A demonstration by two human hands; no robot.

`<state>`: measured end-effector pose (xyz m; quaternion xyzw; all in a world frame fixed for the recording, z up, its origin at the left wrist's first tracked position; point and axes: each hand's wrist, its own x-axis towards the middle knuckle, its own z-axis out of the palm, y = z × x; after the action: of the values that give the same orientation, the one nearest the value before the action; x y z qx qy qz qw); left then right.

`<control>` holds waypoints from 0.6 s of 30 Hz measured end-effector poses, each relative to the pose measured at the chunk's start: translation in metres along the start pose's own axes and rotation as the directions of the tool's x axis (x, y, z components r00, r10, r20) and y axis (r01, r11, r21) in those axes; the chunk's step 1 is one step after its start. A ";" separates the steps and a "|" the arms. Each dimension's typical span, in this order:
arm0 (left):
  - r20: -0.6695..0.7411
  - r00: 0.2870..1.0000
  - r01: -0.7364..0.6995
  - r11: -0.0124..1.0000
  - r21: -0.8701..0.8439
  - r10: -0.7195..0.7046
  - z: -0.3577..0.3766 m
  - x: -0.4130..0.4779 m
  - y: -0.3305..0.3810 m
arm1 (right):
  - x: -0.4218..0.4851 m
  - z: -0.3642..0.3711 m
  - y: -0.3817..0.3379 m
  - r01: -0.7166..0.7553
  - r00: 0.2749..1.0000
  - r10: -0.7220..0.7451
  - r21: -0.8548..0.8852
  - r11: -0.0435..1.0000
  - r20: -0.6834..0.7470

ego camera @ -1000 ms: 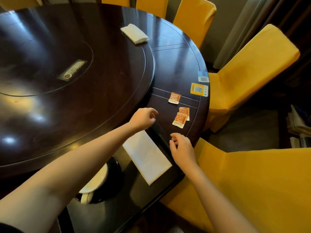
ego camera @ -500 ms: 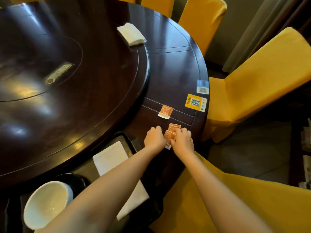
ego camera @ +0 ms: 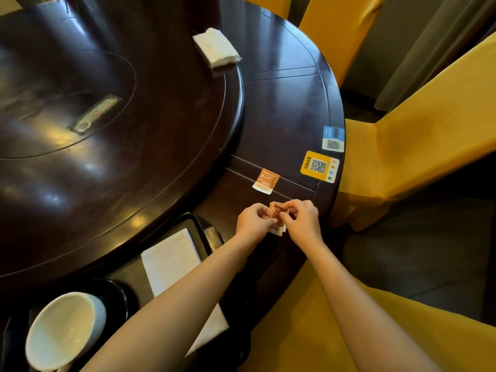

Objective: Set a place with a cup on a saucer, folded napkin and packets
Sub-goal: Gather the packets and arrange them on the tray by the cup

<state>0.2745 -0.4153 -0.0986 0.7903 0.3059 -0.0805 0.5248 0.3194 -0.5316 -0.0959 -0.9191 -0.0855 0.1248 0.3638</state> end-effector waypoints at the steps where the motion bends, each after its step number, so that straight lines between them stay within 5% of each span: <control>1: -0.011 1.000 0.005 1.000 -0.001 -0.005 0.003 0.003 0.003 | 0.005 -0.002 0.001 -0.007 1.000 0.007 -0.009 1.000 -0.013; 8: -0.158 0.986 0.003 0.952 0.306 0.048 0.019 0.014 0.006 | 0.030 0.008 -0.002 -0.024 0.996 0.038 -0.176 0.984 0.078; 18: -0.096 0.990 -0.067 0.948 0.311 0.101 0.016 0.020 -0.001 | 0.043 0.000 -0.010 -0.046 0.960 0.094 -0.182 0.982 0.264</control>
<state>0.2929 -0.4211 -0.1156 0.8778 0.2844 -0.0608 0.3807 0.3593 -0.5135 -0.0962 -0.9240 -0.1126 0.2544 0.2624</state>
